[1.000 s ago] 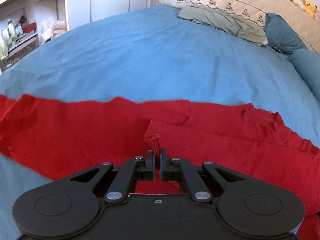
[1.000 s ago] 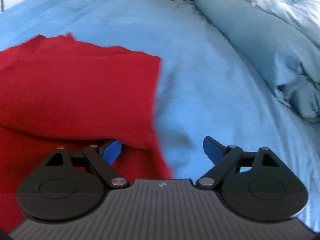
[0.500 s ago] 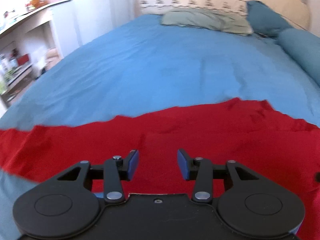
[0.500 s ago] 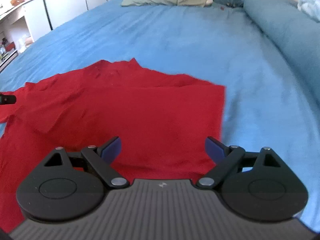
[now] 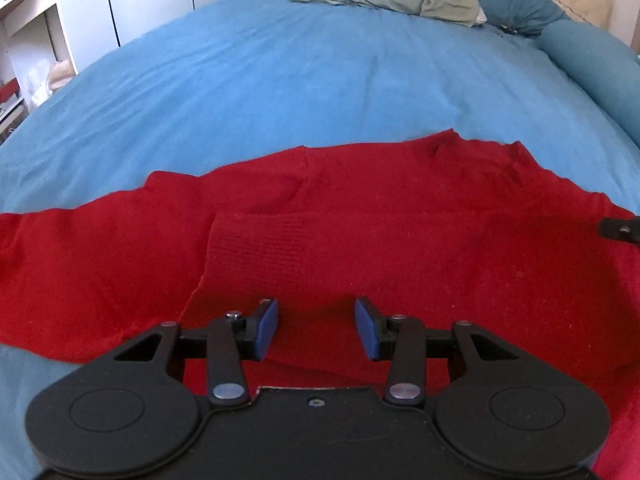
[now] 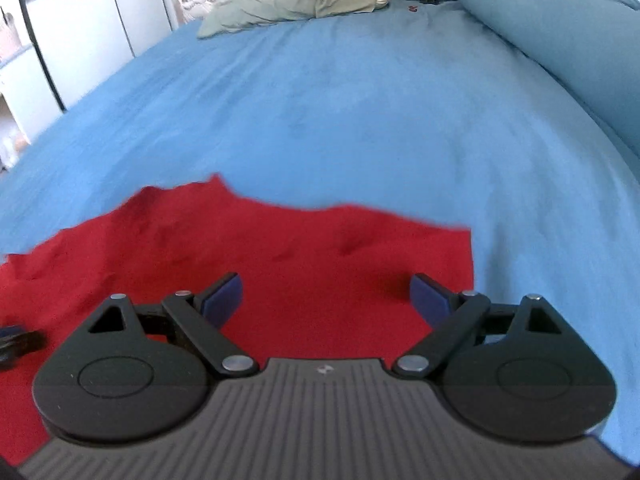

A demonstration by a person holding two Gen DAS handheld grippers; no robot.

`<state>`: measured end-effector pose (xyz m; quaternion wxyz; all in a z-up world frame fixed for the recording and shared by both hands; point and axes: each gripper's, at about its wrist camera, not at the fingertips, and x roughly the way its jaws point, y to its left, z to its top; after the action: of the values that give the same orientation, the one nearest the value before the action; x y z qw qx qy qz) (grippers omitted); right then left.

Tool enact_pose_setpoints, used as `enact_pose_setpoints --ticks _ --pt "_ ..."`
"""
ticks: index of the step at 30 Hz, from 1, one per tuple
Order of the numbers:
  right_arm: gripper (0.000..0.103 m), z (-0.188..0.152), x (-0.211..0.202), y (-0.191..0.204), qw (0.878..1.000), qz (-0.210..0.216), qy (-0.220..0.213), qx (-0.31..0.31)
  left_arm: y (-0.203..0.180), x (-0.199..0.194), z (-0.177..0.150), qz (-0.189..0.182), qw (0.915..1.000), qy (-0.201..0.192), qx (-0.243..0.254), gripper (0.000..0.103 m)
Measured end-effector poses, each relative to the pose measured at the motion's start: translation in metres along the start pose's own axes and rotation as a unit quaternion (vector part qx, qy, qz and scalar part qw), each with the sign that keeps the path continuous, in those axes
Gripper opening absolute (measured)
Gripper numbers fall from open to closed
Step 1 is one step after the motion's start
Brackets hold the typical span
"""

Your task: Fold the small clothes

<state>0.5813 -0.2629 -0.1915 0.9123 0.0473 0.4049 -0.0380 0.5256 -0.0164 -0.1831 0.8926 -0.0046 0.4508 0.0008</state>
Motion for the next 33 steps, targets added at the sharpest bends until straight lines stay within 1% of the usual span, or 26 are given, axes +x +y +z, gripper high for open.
enact_pose_setpoints --ticks 1,3,4,8,9,10,12,15,17,19,20,21,24,26,29,33 --pt "0.103 0.0 0.011 -0.005 1.0 -0.015 0.011 0.0 0.001 0.001 0.001 -0.001 1.0 0.003 -0.001 0.048" --pt "0.103 -0.001 0.016 -0.016 1.0 -0.004 0.003 0.014 0.004 0.003 0.003 -0.002 1.0 0.007 -0.005 0.048" --pt "0.103 0.0 0.016 -0.015 1.0 -0.005 0.005 0.009 0.004 0.003 0.004 -0.002 0.9999 0.009 -0.006 0.048" --pt "0.103 0.008 -0.002 -0.006 1.0 -0.008 0.01 -0.001 0.003 -0.003 0.009 -0.001 0.9998 0.016 -0.008 0.048" --pt "0.103 0.009 -0.015 -0.004 1.0 -0.001 0.0 -0.002 0.005 -0.008 0.011 0.001 0.9998 0.015 -0.013 0.048" --pt "0.103 0.012 -0.024 -0.002 1.0 0.007 -0.013 -0.004 0.009 -0.017 0.012 0.003 0.9998 0.005 -0.019 0.048" --pt "0.103 0.013 -0.055 0.009 0.999 0.02 -0.037 -0.01 0.018 -0.037 0.014 0.005 0.9995 -0.018 -0.026 0.048" --pt "0.103 0.016 -0.097 0.028 0.998 0.036 -0.056 -0.006 0.039 -0.072 0.014 0.014 0.9981 -0.047 -0.037 0.048" --pt "0.103 0.014 -0.118 0.046 0.998 0.035 -0.049 0.004 0.059 -0.093 0.012 0.022 0.9967 -0.058 -0.053 0.048" --pt "0.103 0.008 -0.138 0.067 0.998 0.033 -0.049 0.008 0.085 -0.11 0.009 0.028 0.9945 -0.06 -0.081 0.051" --pt "0.103 0.005 -0.145 0.08 0.998 0.034 -0.05 0.008 0.099 -0.117 0.007 0.032 0.9931 -0.06 -0.096 0.059" --pt "0.103 0.003 -0.151 0.09 0.998 0.038 -0.051 0.007 0.115 -0.124 0.004 0.038 0.9911 -0.06 -0.113 0.071" --pt "0.103 -0.006 -0.162 0.133 0.997 0.056 -0.044 0.008 0.16 -0.138 -0.003 0.062 0.9858 -0.066 -0.141 0.082" --pt "0.103 -0.011 -0.165 0.155 0.997 0.071 -0.034 0.015 0.189 -0.14 -0.008 0.081 0.9823 -0.061 -0.157 0.091" --pt "0.103 -0.019 -0.166 0.187 0.995 0.092 -0.022 0.021 0.239 -0.14 -0.016 0.094 0.9747 -0.059 -0.194 0.093" --pt "0.103 -0.032 -0.163 0.228 0.995 0.096 -0.012 0.007 0.303 -0.132 -0.028 0.111 0.962 -0.062 -0.242 0.093"
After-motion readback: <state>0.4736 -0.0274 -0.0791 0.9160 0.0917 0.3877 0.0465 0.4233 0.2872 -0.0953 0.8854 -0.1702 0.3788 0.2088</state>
